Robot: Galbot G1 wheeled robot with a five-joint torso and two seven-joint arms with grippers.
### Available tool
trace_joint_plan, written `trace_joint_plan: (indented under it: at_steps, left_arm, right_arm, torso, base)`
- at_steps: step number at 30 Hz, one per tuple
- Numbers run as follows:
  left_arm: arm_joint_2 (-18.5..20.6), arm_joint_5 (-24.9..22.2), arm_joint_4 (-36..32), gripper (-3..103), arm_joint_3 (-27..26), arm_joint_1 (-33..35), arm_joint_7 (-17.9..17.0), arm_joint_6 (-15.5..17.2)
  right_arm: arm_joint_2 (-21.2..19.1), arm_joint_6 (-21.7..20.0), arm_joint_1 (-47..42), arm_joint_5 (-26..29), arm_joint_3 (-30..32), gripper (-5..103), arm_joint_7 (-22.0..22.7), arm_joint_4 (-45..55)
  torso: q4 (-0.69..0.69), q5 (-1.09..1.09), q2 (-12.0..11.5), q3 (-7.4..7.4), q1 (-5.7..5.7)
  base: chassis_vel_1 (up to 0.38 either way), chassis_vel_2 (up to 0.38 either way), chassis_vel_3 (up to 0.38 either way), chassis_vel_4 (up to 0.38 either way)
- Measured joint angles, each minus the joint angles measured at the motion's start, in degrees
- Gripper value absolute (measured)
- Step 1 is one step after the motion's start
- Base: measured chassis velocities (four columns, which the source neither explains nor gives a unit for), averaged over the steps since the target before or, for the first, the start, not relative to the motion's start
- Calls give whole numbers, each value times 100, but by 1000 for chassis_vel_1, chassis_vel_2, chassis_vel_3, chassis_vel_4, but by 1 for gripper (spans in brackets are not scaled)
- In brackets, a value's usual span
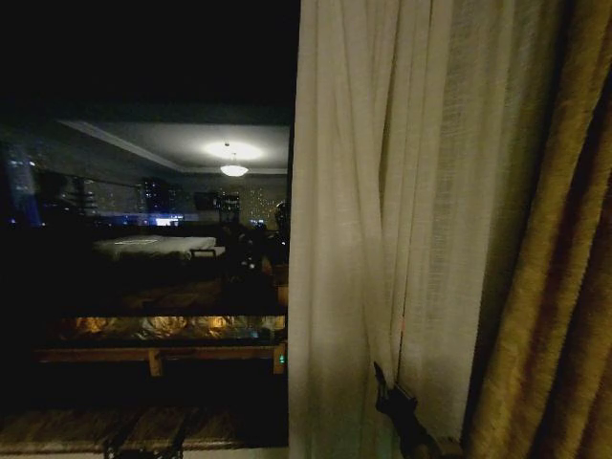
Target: Open the curtains by pulling them apart, changing their state from closed to fully open.
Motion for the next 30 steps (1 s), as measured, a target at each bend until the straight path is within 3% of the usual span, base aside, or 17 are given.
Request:
trace_joint_plan:
  at_steps: [30]
  left_arm:
    - [-88,23,-196,100,57,146,111,-10]
  right_arm:
    - [-4,656,825,203,2220,0,217,-2153]
  torso:
    - [0,-3,1,-1,0]
  base:
    - [0,0,0,0]
